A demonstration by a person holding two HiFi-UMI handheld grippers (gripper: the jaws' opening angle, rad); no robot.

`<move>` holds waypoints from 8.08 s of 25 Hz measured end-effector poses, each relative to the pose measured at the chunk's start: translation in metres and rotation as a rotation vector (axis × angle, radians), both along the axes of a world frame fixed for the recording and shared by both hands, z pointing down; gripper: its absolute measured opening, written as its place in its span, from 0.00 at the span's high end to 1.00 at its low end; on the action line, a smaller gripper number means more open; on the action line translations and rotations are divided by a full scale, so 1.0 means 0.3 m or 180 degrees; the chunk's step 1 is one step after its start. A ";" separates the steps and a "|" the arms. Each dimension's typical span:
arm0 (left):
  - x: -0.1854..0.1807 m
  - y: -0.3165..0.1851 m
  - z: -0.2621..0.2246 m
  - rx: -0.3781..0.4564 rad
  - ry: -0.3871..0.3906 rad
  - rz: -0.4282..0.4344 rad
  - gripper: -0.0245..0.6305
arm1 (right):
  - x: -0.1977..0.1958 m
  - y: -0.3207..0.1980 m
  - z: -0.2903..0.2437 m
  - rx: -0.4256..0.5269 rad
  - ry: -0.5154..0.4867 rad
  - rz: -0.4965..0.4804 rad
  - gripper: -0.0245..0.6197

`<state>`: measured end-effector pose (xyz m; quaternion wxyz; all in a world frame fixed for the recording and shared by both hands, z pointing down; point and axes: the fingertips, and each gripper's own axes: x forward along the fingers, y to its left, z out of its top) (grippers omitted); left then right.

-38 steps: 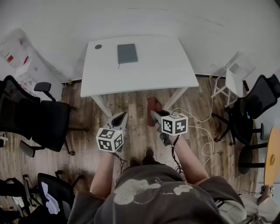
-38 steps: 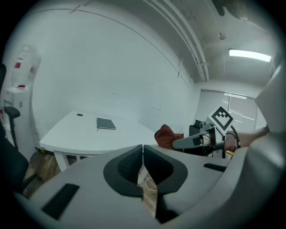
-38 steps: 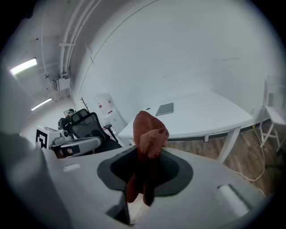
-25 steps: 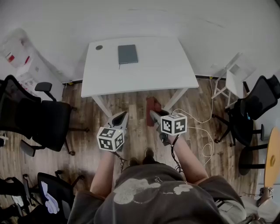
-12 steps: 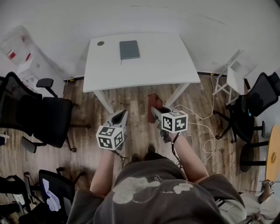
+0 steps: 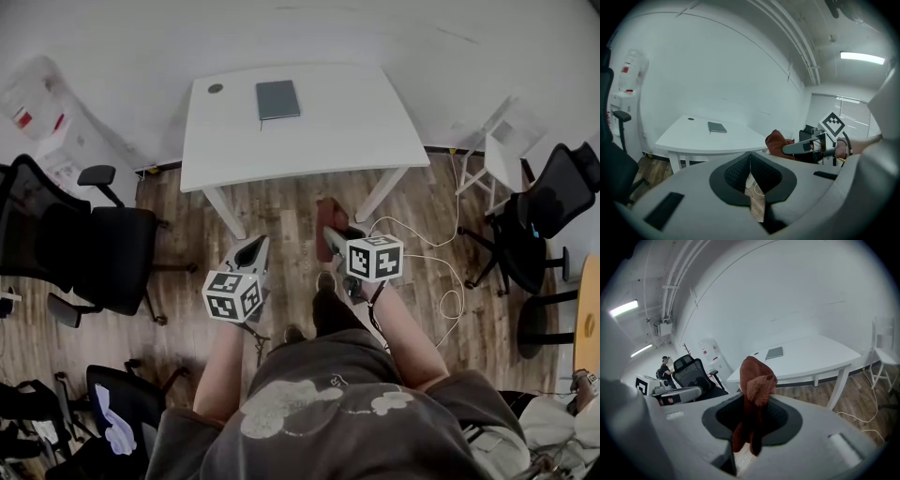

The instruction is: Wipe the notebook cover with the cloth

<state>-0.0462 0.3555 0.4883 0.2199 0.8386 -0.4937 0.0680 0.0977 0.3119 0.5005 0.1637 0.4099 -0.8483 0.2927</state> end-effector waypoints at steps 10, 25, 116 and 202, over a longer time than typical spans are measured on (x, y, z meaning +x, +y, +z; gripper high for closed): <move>-0.038 -0.098 0.055 -0.0115 0.0012 -0.0196 0.96 | -0.013 -0.128 0.048 -0.0060 -0.0026 -0.0096 0.80; -0.007 -0.571 0.104 -0.0287 -0.0068 -0.0329 0.96 | 0.014 -0.640 0.117 -0.0242 -0.0124 -0.0220 0.80; -0.253 -1.861 0.502 -0.1113 -0.0493 0.0442 0.96 | -0.225 -1.772 0.220 -0.0531 0.0016 0.0468 0.80; -0.225 -1.885 0.531 -0.1493 -0.0932 0.0297 0.96 | -0.694 -2.331 0.403 -0.0709 -0.0060 -0.0608 0.80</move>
